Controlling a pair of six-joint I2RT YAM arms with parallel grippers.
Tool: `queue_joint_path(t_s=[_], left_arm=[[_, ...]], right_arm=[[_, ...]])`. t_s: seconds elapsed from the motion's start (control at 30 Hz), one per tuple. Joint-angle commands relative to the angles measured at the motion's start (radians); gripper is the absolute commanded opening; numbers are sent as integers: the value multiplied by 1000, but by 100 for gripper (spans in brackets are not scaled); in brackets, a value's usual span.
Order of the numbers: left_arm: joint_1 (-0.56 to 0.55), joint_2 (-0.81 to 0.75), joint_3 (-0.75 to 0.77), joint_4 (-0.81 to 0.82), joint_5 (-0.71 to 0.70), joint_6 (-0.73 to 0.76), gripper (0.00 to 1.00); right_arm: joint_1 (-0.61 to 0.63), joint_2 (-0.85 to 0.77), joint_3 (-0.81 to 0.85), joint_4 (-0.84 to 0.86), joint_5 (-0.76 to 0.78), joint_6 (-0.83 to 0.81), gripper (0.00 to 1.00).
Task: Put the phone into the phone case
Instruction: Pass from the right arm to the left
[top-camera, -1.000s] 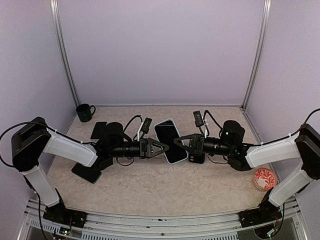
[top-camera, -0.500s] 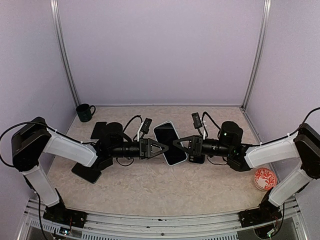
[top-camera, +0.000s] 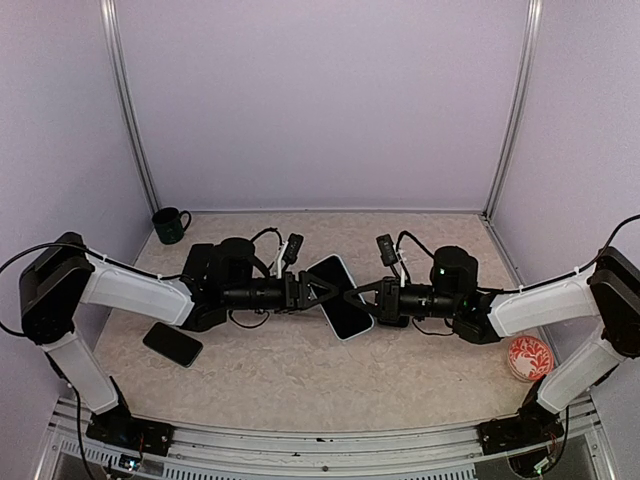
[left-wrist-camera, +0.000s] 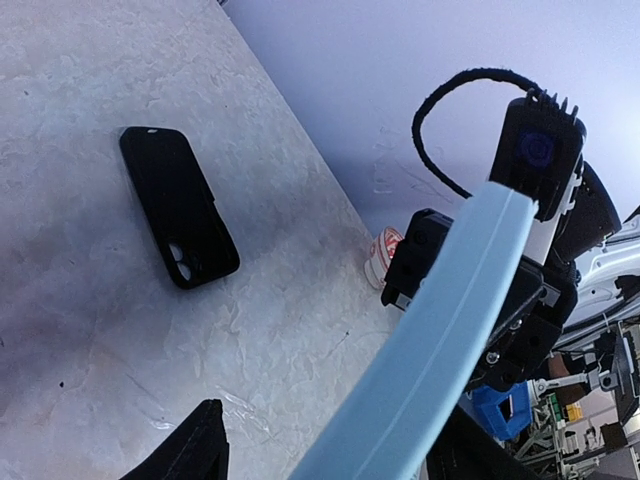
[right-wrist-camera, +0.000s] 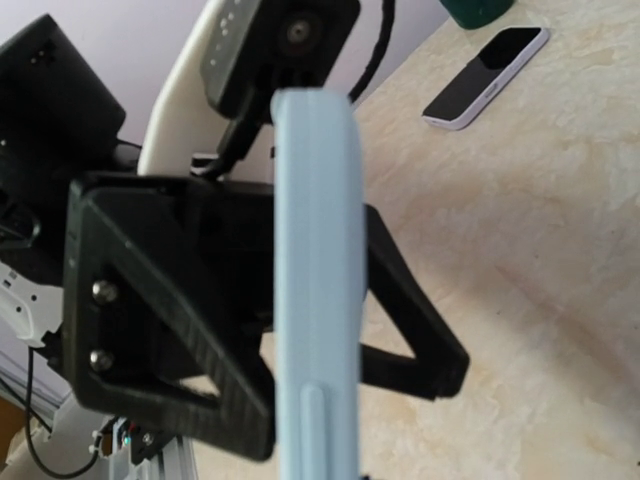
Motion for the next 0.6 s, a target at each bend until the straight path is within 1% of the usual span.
queue_joint_path(t_s=[0.0, 0.1, 0.37, 0.57], left_arm=[[11, -36, 1, 12, -14, 21, 66], [12, -36, -4, 27, -6, 20, 63], [14, -51, -51, 123, 24, -8, 40], [18, -52, -77, 190, 49, -39, 22]], right_arm=[[13, 1, 45, 48, -1, 0, 0], [14, 4, 47, 41, -2, 2, 0], [13, 30, 37, 93, -52, 49, 0], [14, 61, 39, 96, -72, 73, 0]])
